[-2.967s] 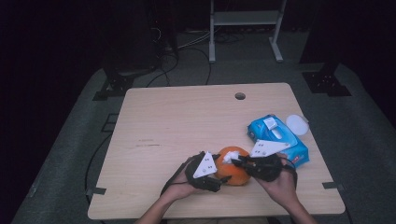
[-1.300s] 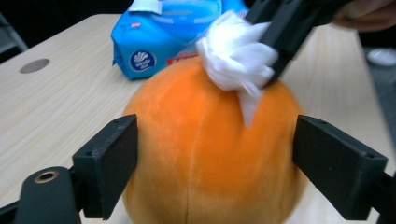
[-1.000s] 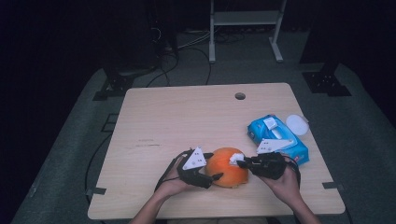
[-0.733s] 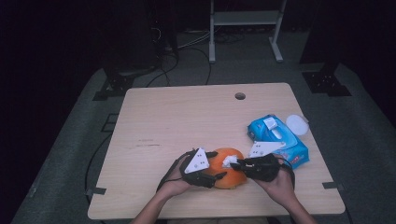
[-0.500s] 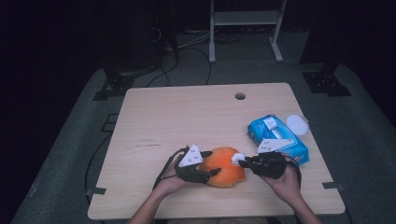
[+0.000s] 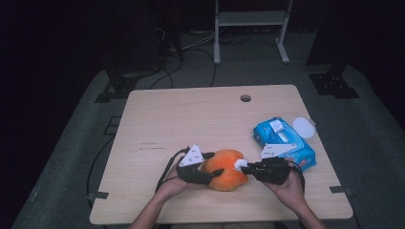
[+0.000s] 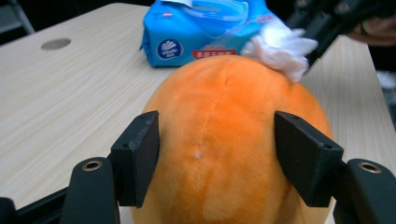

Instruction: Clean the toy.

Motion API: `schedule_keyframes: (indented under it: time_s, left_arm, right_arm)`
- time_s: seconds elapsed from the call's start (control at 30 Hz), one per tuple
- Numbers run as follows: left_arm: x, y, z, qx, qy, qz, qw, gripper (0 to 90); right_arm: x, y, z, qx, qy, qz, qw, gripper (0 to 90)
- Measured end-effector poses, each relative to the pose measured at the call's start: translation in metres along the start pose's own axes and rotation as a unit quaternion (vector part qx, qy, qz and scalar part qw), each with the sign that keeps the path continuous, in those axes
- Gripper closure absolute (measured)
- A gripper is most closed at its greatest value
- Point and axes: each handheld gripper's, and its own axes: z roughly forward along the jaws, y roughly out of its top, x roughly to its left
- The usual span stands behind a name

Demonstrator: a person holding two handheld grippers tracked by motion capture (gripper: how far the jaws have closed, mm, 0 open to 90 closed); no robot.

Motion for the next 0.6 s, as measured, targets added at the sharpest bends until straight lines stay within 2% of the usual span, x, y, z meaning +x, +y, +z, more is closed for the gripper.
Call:
schedule_keyframes:
  time_s: [0.23, 0.33, 0.43, 0.53, 0.6]
  left_arm:
    - [-0.004, 0.0, 0.004, -0.001, 0.004, 0.008, 1.0, 35.2]
    - [-0.004, 0.0, 0.004, -0.002, 0.01, 0.005, 0.9999, 35.1]
    - [0.0, -0.001, 0.002, -0.004, 0.013, -0.003, 0.9999, 34.7]
    - [0.004, -0.002, 0.001, -0.007, 0.012, -0.025, 0.9996, 34.3]
    - [0.003, -0.002, 0.002, -0.008, 0.012, -0.025, 0.9996, 34.4]
  right_arm:
    - [0.0, 0.007, 0.0, -0.007, -0.004, -0.002, 1.0, 80.7]
    - [-0.005, 0.004, 0.002, -0.001, -0.001, 0.008, 1.0, 80.6]
    - [-0.009, -0.001, 0.002, 0.008, -0.003, 0.019, 0.9998, 80.6]
    - [-0.011, -0.006, 0.001, 0.015, -0.001, 0.024, 0.9996, 80.6]
    - [-0.011, -0.007, 0.001, 0.016, 0.0, 0.026, 0.9995, 80.5]
